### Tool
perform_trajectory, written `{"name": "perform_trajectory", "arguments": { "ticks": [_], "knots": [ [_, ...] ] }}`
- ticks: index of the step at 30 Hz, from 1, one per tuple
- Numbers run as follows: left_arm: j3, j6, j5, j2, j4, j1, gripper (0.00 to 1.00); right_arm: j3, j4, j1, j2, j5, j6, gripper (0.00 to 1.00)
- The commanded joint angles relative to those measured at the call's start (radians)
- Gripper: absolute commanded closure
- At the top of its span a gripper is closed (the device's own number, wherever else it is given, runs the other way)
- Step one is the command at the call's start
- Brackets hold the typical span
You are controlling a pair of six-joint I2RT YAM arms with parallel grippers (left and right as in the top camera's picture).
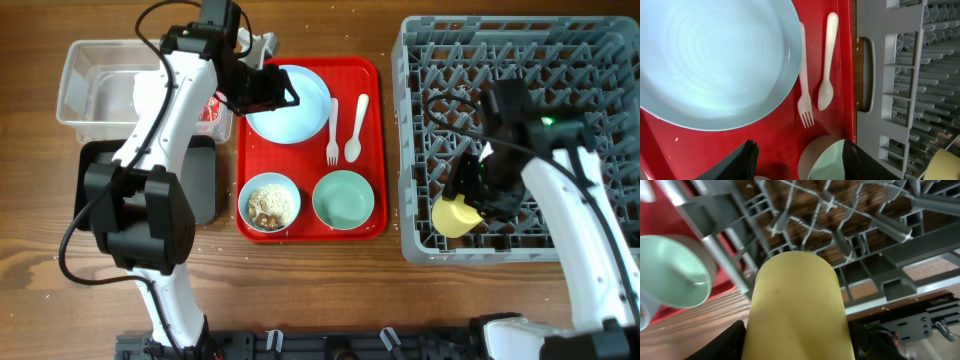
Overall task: Sort waste into correct bins and load items into the dishwasher rack
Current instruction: 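Grasp the yellow cup with the right gripper and place it in the rack, then lift the blue bowl with the left gripper and tip scraps onto the black tray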
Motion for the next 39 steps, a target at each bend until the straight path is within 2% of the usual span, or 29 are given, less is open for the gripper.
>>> {"name": "perform_trajectory", "arguments": {
  "ticks": [1,2,4,6,11,13,15,17,19,20,23,25,27,28,29,31,33,36,39],
  "knots": [
    [0.012,0.008,-0.015,-0.020,-0.023,-0.006,0.45,-0.017,0.027,0.009,0.108,0.030,0.015,0.52],
    [0.012,0.008,-0.015,-0.020,-0.030,-0.006,0.46,-0.017,0.034,0.019,0.137,0.026,0.005,0.43],
    [0.012,0.008,-0.015,-0.020,-0.040,-0.006,0.46,-0.017,0.067,0.035,0.172,-0.014,-0.023,0.15],
    [0.013,0.009,-0.015,-0.034,-0.055,-0.006,0.47,-0.007,0.103,0.035,0.168,-0.026,-0.034,0.09],
    [0.012,0.008,-0.025,-0.130,-0.159,-0.049,0.49,0.196,0.098,0.029,0.154,-0.021,-0.090,0.07],
    [-0.004,-0.016,-0.149,-0.129,-0.225,-0.127,0.49,0.306,0.108,0.029,0.154,-0.014,-0.136,0.05],
    [-0.077,-0.194,-0.336,-0.129,-0.221,-0.217,0.49,0.345,0.127,0.029,0.154,-0.014,-0.164,0.03],
    [-0.187,-0.391,-0.451,-0.129,-0.194,-0.281,0.50,0.345,0.139,0.029,0.156,-0.013,-0.170,0.02],
    [-0.289,-0.498,-0.452,-0.129,-0.132,-0.307,0.57,0.345,0.143,0.029,0.156,-0.013,-0.191,0.02],
    [-0.323,-0.514,-0.452,-0.129,-0.099,-0.314,0.58,0.345,0.145,0.029,0.156,-0.013,-0.191,0.02],
    [-0.404,-0.518,-0.452,-0.129,-0.010,-0.325,0.60,0.345,0.154,0.029,0.156,-0.013,-0.191,0.01],
    [-0.459,-0.517,-0.452,-0.129,0.063,-0.326,0.65,0.345,0.156,0.029,0.156,-0.014,-0.192,0.01],
    [-0.494,-0.517,-0.453,-0.129,0.129,-0.326,0.75,0.345,0.163,0.029,0.156,-0.014,-0.202,0.01],
    [-0.501,-0.517,-0.452,-0.129,0.142,-0.326,0.78,0.345,0.163,0.029,0.156,-0.014,-0.206,0.01],
    [-0.511,-0.517,-0.452,-0.129,0.151,-0.326,0.87,0.345,0.163,0.029,0.156,-0.014,-0.215,0.01],
    [-0.518,-0.517,-0.452,-0.129,0.153,-0.326,0.96,0.345,0.163,0.029,0.156,-0.014,-0.216,0.01],
    [-0.514,-0.517,-0.448,-0.130,0.137,-0.326,0.96,0.345,0.166,0.029,0.156,-0.014,-0.217,0.01],
    [-0.431,-0.512,-0.448,-0.157,0.012,-0.304,0.96,0.345,0.166,0.029,0.156,-0.014,-0.216,0.01],
    [-0.283,-0.389,-0.359,-0.266,-0.089,-0.224,0.96,0.345,0.170,0.029,0.156,-0.014,-0.216,0.01]
  ]
}}
